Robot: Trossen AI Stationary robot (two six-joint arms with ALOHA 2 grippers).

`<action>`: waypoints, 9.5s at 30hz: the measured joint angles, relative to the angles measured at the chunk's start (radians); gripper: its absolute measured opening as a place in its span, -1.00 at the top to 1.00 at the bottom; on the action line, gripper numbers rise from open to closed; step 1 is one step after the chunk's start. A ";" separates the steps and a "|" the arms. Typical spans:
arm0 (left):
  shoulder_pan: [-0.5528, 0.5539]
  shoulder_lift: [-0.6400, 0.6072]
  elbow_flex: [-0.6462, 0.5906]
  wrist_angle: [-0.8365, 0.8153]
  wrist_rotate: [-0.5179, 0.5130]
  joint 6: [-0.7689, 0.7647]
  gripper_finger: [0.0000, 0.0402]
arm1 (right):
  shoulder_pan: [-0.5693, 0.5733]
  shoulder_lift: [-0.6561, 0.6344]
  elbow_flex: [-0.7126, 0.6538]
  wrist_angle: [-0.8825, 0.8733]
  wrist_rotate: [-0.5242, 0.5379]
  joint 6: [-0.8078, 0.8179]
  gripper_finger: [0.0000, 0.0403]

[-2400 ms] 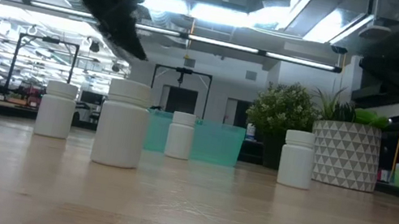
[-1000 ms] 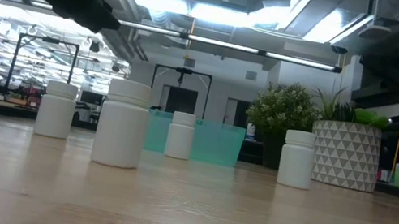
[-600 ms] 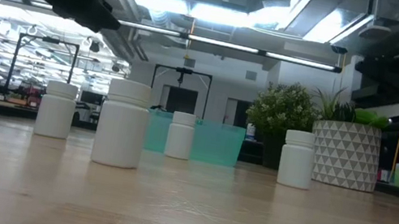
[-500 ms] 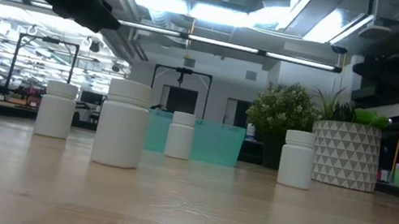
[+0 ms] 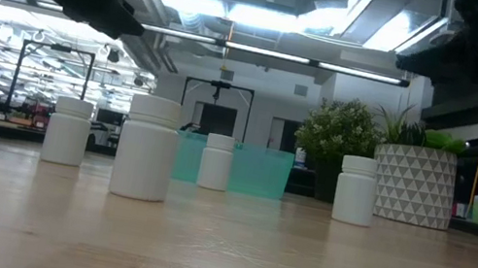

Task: Pick and place pill bottles into a basket
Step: Put the white pill bottle into the green bin

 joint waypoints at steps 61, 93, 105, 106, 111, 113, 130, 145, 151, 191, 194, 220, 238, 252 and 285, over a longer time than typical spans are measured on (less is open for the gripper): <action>0.001 0.000 0.000 0.012 -0.118 -0.043 0.93 | 0.117 0.457 0.243 -0.308 -0.007 0.235 -0.15; 0.001 0.000 0.000 0.017 -0.118 -0.045 0.96 | 0.114 0.731 0.243 -0.111 -0.026 0.239 -0.18; 0.001 0.000 0.000 0.029 -0.118 -0.045 0.96 | 0.079 0.818 0.242 -0.057 -0.025 0.216 -0.18; 0.001 0.000 0.000 0.029 -0.118 -0.045 0.96 | 0.077 0.819 0.242 -0.051 -0.025 0.208 -0.18; 0.001 0.000 0.000 0.028 -0.118 -0.045 0.97 | 0.076 0.811 0.242 -0.034 -0.025 0.179 -0.18; 0.001 0.000 0.000 0.028 -0.118 -0.045 0.96 | 0.076 0.809 0.242 -0.032 -0.025 0.179 -0.18; 0.001 0.000 0.000 0.027 -0.118 -0.045 0.97 | 0.076 0.808 0.243 -0.026 -0.025 0.175 0.26; 0.001 0.000 0.000 0.027 -0.124 -0.029 0.98 | -0.008 0.780 0.363 -0.106 -0.195 0.018 0.26; 0.001 0.000 0.000 0.029 -0.138 -0.026 0.98 | -0.079 0.766 0.449 -0.135 -0.278 -0.112 0.26; 0.002 0.002 0.000 0.048 -0.436 0.176 0.97 | -0.475 1.402 1.201 -0.231 -0.473 -0.367 0.26; 0.002 0.002 0.000 0.049 -0.437 0.195 0.97 | -0.500 1.418 1.201 -0.219 -0.473 -0.350 0.26; 0.002 0.002 0.000 0.049 -0.436 0.217 0.98 | -0.512 1.526 1.201 -0.124 -0.408 -0.285 0.26; 0.002 0.002 0.000 0.049 -0.435 0.217 0.97 | -0.511 1.550 1.201 -0.085 -0.409 -0.225 0.26; 0.002 0.002 0.000 0.049 -0.435 0.217 0.98 | -0.511 1.550 1.201 -0.092 -0.409 -0.184 0.19; 0.002 0.002 0.000 0.048 -0.435 0.217 0.98 | -0.500 1.512 1.446 -0.515 -0.408 -0.247 0.93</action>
